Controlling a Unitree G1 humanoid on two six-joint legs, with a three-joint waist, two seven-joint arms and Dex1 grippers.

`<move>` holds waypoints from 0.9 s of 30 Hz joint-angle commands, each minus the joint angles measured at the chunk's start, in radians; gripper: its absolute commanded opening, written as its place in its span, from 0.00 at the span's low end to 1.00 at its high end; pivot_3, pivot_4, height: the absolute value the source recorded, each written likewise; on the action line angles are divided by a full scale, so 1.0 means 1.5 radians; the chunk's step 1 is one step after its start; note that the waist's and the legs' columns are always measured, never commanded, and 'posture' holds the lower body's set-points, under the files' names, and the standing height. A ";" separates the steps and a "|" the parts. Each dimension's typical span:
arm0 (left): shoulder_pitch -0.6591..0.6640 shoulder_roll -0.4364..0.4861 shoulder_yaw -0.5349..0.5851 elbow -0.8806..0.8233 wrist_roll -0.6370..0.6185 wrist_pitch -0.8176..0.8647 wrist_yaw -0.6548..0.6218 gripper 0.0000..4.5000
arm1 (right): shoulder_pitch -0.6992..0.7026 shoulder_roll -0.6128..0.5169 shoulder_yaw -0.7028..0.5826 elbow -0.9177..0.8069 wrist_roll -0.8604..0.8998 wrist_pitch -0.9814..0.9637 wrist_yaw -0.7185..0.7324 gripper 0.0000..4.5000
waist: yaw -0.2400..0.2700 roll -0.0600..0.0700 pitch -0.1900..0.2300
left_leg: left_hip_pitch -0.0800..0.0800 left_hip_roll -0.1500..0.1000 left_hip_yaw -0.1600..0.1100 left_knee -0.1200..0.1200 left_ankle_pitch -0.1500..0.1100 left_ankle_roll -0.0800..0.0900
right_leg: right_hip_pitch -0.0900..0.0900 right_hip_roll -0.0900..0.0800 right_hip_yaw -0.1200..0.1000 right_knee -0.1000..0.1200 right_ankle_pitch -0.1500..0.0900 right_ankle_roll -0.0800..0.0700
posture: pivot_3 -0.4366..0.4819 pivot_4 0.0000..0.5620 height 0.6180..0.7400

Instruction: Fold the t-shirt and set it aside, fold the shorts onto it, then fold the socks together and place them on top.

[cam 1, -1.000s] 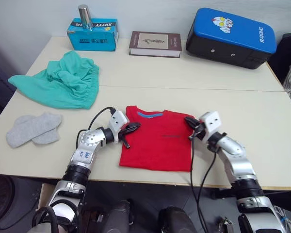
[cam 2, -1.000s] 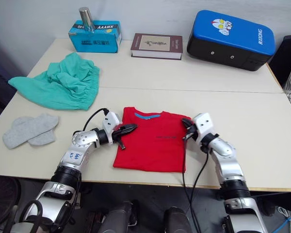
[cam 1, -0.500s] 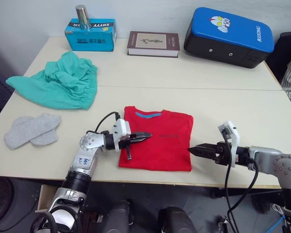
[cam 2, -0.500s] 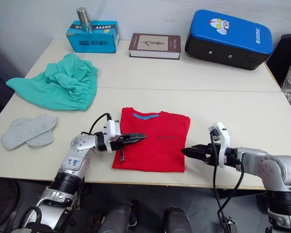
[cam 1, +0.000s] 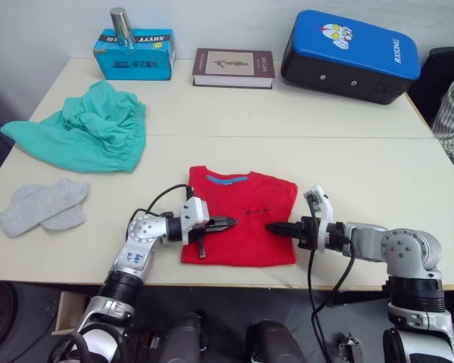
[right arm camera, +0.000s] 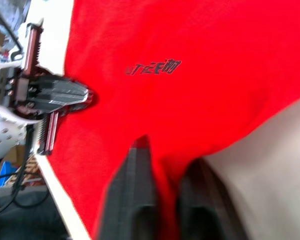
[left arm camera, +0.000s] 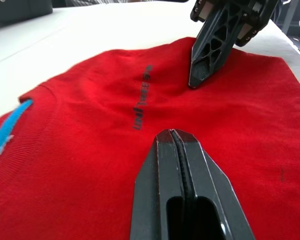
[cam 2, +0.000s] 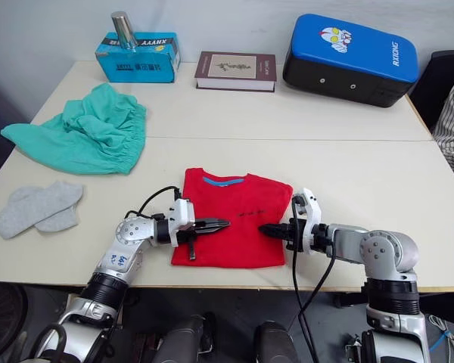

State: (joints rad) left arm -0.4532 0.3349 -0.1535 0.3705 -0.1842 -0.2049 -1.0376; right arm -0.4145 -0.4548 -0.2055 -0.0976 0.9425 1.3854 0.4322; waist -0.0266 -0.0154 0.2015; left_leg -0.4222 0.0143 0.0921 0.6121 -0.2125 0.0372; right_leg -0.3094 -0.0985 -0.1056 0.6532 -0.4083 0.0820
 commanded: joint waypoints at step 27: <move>0.067 0.086 0.083 -0.324 -0.241 0.269 -0.063 0.69 | 0.057 -0.534 -0.105 0.647 -0.334 -0.444 0.334 0.00 | 0.014 0.005 0.002 | -0.001 -0.001 0.005 0.000 0.002 0.000 | 0.001 0.000 0.001 -0.007 0.000 0.000 | 0.48 0.27 1.00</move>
State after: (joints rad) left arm -0.3464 0.4490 -0.0486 -0.0737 -0.5176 0.1912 -1.1232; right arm -0.3104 -1.2145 -0.3731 0.8218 0.4878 0.7744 0.9153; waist -0.0053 -0.0086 0.2052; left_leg -0.4238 0.0130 0.0997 0.6125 -0.2097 0.0370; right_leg -0.3073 -0.0984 -0.1037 0.6423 -0.4082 0.0827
